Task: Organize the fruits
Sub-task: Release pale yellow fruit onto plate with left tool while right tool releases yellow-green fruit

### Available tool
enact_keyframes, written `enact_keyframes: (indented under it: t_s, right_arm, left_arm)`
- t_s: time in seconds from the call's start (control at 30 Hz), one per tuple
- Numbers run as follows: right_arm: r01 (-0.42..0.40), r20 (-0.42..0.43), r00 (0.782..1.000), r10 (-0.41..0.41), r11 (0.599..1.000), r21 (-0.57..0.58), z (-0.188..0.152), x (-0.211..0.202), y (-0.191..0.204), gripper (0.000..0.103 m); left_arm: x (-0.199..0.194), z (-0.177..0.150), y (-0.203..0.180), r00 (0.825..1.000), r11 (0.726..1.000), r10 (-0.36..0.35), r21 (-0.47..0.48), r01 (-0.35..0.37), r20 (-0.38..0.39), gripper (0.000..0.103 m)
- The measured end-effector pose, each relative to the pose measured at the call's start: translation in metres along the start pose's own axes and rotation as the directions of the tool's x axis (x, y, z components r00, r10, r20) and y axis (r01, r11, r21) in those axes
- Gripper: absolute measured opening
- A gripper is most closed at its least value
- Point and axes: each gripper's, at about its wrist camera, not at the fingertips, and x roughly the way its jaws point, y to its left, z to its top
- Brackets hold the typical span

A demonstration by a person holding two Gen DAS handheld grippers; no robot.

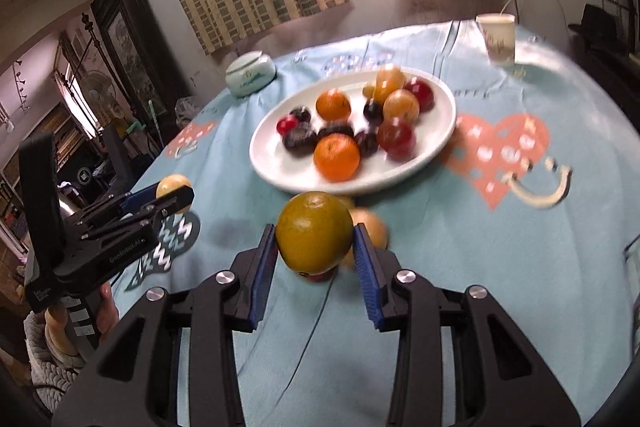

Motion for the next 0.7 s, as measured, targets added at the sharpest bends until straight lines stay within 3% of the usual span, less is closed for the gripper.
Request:
enact_keyframes:
  t_s: [0.17, 0.37, 0.53, 0.7]
  right_arm:
    - [0.045, 0.093, 0.995, -0.042, 0.998, -0.032, 0.045, -0.008, 0.000, 0.039]
    - [0.068, 0.159, 0.985, -0.065, 0.998, -0.013, 0.087, 0.014, -0.005, 0.039]
    - [0.084, 0.147, 0.986, -0.083, 0.996, 0.001, 0.093, 0.042, -0.013, 0.039]
    - [0.112, 0.070, 0.991, -0.111, 0.994, -0.010, 0.084, 0.073, -0.020, 0.039]
  left_arm:
    - [0.010, 0.036, -0.013, 0.999, 1.000, 0.007, 0.010, -0.008, 0.041, 0.039]
    - [0.033, 0.066, -0.033, 0.998, 1.000, -0.001, 0.011, 0.000, 0.060, 0.039]
    - [0.063, 0.074, -0.041, 1.000, 1.000, -0.011, -0.004, 0.011, 0.029, 0.039]
    - [0.085, 0.072, -0.041, 1.000, 1.000, -0.018, -0.017, 0.018, -0.008, 0.039]
